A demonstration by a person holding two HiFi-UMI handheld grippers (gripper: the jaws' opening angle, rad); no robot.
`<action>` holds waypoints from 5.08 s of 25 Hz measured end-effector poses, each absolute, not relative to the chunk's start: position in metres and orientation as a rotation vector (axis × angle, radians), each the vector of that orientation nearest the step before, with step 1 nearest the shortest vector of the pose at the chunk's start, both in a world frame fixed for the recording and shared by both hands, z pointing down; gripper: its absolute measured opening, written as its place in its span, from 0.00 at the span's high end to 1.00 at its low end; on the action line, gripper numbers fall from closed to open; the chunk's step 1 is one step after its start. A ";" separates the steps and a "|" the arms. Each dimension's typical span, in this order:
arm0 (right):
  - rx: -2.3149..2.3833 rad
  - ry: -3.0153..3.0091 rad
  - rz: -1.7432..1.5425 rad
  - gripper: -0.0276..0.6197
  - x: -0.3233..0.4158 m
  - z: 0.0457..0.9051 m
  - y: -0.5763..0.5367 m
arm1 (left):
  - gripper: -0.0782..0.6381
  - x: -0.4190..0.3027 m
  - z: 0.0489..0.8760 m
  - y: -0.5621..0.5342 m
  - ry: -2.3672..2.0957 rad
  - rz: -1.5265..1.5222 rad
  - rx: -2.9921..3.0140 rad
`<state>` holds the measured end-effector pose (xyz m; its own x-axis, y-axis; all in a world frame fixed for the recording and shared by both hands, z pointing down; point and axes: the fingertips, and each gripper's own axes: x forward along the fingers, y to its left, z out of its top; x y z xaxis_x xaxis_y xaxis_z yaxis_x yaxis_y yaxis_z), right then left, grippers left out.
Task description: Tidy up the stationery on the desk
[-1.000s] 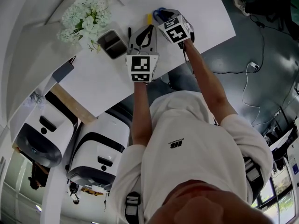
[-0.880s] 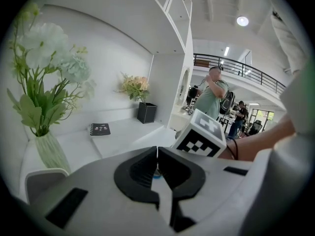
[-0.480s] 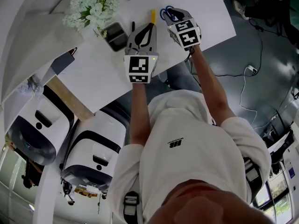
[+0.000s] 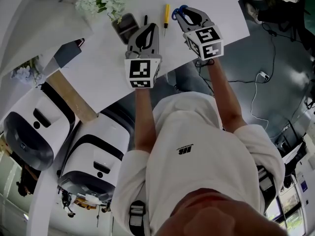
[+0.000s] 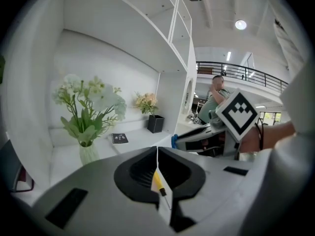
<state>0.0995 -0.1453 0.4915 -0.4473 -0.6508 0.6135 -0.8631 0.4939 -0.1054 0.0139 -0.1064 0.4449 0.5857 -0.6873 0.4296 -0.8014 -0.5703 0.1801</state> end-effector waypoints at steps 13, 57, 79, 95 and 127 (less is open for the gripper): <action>1.097 -2.465 0.475 0.87 0.008 0.425 -0.125 | 0.89 -0.060 0.433 -0.079 -1.382 0.410 2.378; 0.817 -2.502 0.457 0.80 -0.089 0.493 -0.112 | 0.89 -0.125 0.454 -0.059 -1.552 0.394 2.201; 1.095 -2.298 0.605 0.82 0.021 0.542 -0.130 | 0.89 -0.060 0.469 -0.083 -1.380 0.436 2.308; 1.162 -2.155 0.719 0.82 0.071 0.586 -0.154 | 0.89 -0.007 0.477 -0.107 -1.281 0.478 2.366; 1.078 -2.038 0.779 0.75 0.067 0.633 -0.182 | 0.89 0.003 0.491 -0.123 -1.293 0.493 2.321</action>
